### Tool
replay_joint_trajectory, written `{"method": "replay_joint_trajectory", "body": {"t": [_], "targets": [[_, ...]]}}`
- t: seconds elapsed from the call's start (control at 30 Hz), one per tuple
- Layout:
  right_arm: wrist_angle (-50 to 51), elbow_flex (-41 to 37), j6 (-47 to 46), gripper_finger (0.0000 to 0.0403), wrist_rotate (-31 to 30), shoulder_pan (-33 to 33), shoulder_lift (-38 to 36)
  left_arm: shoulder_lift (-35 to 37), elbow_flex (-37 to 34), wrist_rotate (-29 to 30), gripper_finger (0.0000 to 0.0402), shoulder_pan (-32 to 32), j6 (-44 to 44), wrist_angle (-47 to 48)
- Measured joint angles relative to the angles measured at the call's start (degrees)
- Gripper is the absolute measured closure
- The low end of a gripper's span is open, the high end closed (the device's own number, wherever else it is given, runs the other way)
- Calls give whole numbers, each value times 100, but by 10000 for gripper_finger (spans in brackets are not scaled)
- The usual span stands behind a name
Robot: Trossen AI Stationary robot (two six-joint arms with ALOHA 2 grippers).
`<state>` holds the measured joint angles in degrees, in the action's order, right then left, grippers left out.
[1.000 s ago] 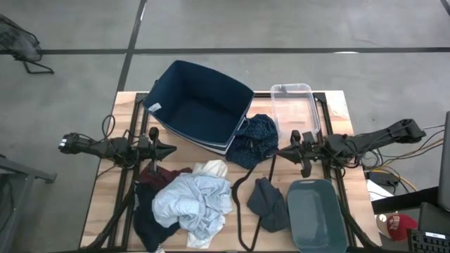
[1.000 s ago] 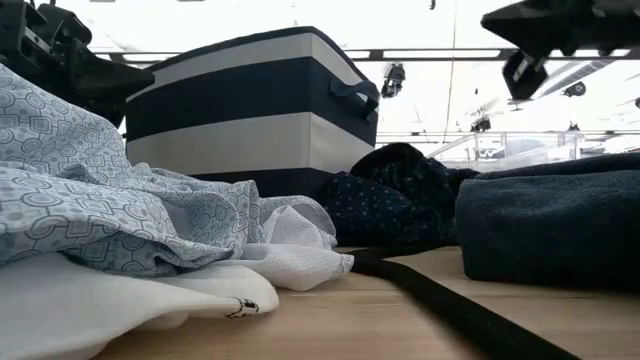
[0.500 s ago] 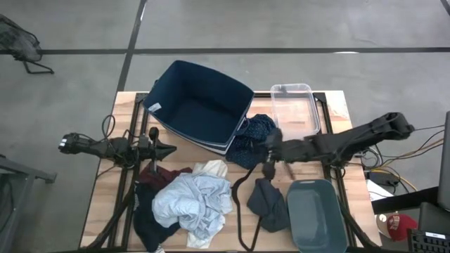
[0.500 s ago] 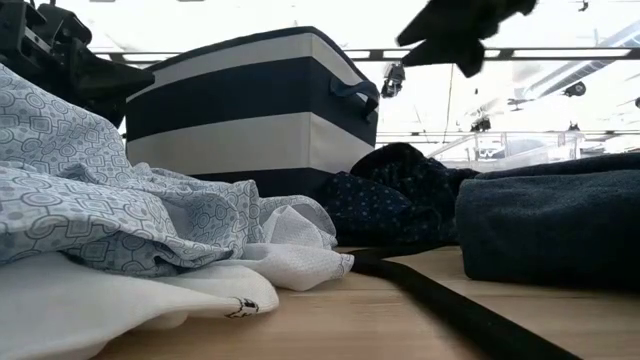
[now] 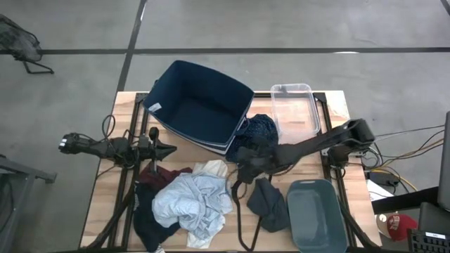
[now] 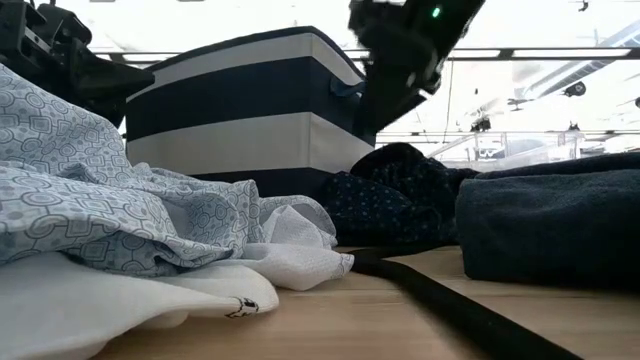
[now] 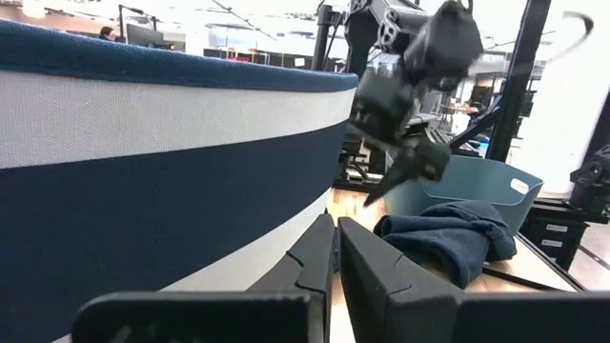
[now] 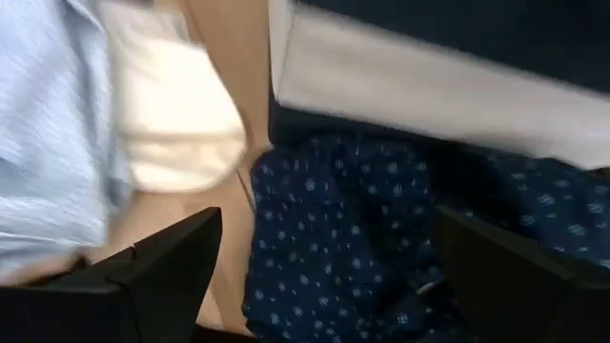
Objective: Pick & Place Cloths
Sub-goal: Put the dark blue polo shirt into the blue bin
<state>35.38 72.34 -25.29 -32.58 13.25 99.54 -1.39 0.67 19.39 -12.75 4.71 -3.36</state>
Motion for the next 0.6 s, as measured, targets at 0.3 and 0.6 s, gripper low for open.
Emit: {"method": "replay_joint_trajectory", "body": {"t": [0.3, 0.6], "targets": [[1268, 645, -556, 35, -654, -66, 1083, 0, 2, -1, 378, -2, 0, 1], [1281, 616, -955, 44, -664, -192, 1946, -2, 2, 1, 378, -7, 1, 0]]}}
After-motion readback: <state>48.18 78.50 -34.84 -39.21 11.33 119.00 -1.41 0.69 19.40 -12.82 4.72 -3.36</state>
